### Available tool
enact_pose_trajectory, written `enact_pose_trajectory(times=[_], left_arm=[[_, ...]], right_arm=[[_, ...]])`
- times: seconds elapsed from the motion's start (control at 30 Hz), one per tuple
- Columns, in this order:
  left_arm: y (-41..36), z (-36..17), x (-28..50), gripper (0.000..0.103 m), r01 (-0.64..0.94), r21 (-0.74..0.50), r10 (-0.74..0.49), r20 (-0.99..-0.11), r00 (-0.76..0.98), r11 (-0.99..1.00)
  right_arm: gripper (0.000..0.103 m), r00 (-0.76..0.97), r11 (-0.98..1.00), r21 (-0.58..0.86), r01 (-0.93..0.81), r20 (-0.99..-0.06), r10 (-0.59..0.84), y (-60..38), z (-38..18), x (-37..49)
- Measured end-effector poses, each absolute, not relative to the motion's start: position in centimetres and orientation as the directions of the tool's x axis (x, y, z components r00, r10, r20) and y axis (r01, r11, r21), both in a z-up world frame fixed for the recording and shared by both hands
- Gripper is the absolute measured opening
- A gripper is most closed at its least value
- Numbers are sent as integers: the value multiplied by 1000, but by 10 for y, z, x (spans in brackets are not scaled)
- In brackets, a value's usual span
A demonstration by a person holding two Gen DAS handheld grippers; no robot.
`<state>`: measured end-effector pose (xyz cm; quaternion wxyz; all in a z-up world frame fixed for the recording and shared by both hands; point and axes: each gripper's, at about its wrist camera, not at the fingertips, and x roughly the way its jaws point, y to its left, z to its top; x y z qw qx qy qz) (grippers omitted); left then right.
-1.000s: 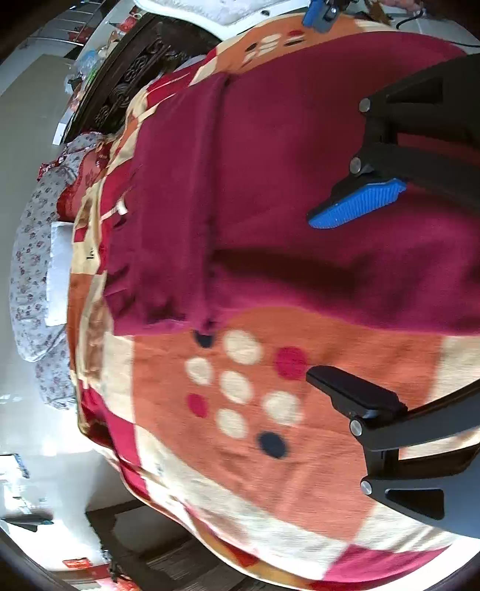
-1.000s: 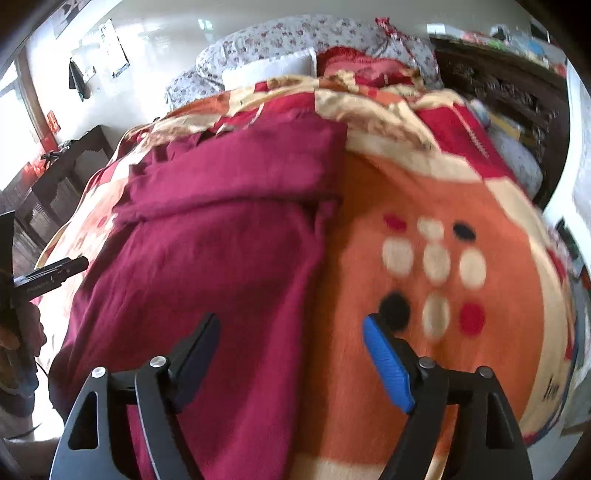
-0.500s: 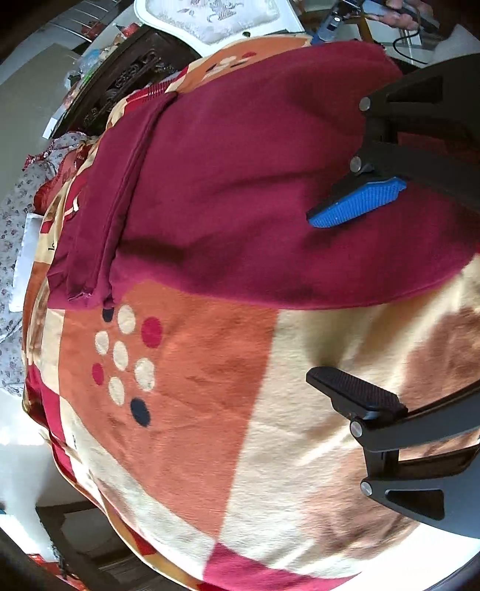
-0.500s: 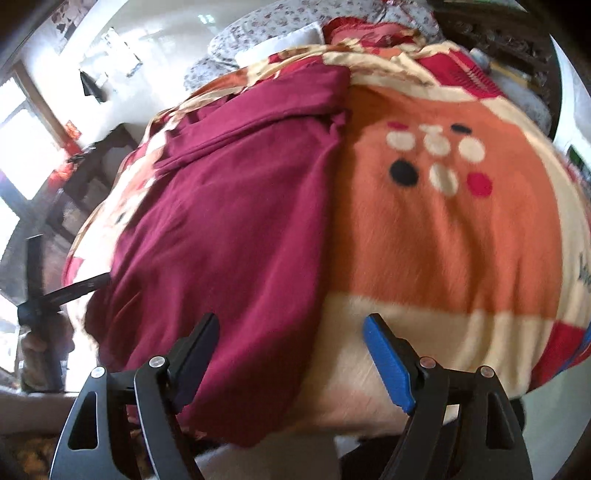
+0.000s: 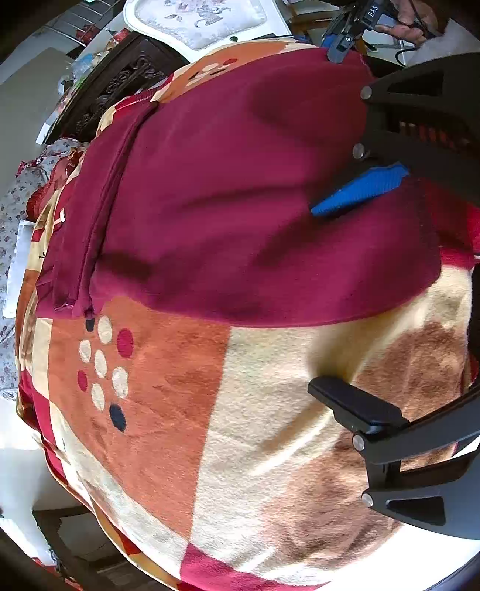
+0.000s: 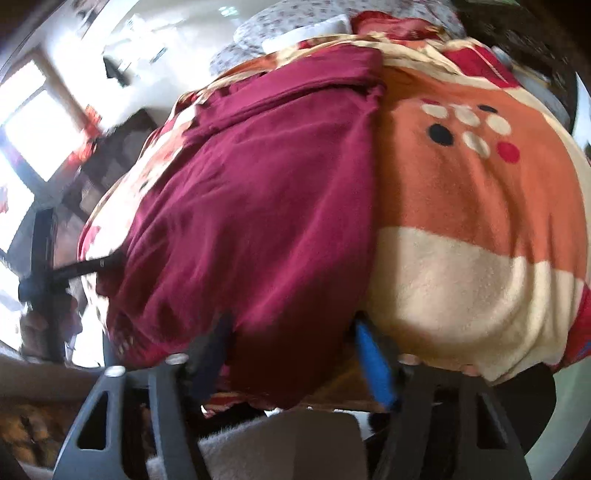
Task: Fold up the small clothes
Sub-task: 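Move the left gripper to the sweatshirt hem and grasp it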
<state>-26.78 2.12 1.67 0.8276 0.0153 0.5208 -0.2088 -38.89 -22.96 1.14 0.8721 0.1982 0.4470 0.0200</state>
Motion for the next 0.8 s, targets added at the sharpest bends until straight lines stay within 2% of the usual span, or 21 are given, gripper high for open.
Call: enact_pose_trajectory(times=[0.13,0.27,0.47,0.8], left_arm=[[23,17,-273,91,367,-196,-332,-872,359,910],[21,15,-277,99,374,-200,-335,-878,342,906],[10,11,-279,103,398,-144,-295,-889,350,906],[11,11,-281,103,398,-143,-295,-887,354,906]], right_arm=[[57,621,883,443,156,-739,262,-242,7,-394],[58,642,831,534,157,-694,325,-252,1,-397],[58,647,835,533,137,-687,332,-251,0,-399],[56,645,844,521,129,-690,327,-250,0,-399]])
